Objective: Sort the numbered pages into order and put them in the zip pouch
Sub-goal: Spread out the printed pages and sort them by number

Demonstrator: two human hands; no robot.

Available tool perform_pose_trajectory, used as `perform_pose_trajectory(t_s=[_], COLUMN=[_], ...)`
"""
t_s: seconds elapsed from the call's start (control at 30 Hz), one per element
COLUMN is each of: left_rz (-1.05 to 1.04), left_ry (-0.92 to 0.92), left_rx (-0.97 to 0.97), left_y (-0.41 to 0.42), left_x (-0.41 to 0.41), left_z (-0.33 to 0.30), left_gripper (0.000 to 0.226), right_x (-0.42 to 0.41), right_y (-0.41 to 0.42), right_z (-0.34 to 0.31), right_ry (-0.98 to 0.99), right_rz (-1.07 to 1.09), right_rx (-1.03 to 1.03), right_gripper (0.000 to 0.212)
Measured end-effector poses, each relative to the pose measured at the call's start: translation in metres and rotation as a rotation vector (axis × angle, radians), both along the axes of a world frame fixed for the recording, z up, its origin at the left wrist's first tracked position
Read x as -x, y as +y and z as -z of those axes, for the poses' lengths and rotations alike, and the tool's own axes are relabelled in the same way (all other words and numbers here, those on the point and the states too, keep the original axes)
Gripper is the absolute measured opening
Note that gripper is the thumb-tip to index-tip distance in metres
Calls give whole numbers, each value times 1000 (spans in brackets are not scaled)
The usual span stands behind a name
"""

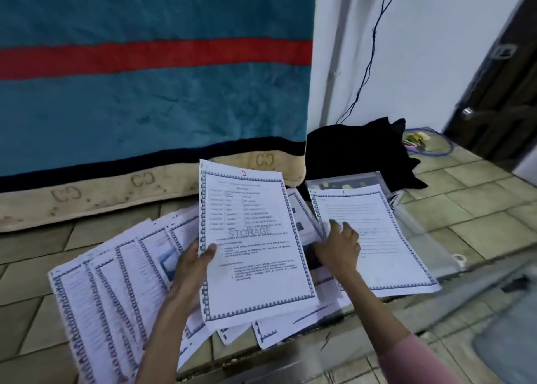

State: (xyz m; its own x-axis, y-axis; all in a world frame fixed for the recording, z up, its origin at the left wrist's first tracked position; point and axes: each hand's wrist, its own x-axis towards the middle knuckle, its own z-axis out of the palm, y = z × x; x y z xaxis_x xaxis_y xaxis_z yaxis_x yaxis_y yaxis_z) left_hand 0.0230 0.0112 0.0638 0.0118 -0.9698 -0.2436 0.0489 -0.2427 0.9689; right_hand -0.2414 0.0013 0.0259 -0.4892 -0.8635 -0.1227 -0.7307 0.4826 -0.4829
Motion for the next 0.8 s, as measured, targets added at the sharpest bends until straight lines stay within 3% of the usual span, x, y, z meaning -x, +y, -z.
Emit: perform_pose_trajectory(t_s=[0.1, 0.23, 0.33, 0.5, 0.6, 0.7, 0.8], left_rz=[10, 1, 0, 13, 10, 48, 67], left_ry=[46, 80, 70, 54, 115, 239, 149], left_rx=[-94, -202, -241, -265, -283, -266, -196], left_y=[-8, -16, -20, -23, -22, -23, -20], left_x=[23, 36, 40, 47, 51, 51, 56], left_z=[17, 33, 39, 43, 42, 40, 36], left_gripper=[26, 36, 37, 33, 23, 35, 30], right_x=[21, 34, 33, -5, -40, -68, -81], right_y=[3, 4, 5, 5, 6, 10, 14], right_z=[9, 4, -12, -26, -24, -18, -15], right_ry=[-2, 20, -85, -300, -395, -484, -614], right_rz=[0, -94, -95, -314, -466, -578, -575], right_rx=[-65, -15, 75, 226, 209, 109, -15], right_gripper=[57, 15, 37, 45, 45, 41, 54])
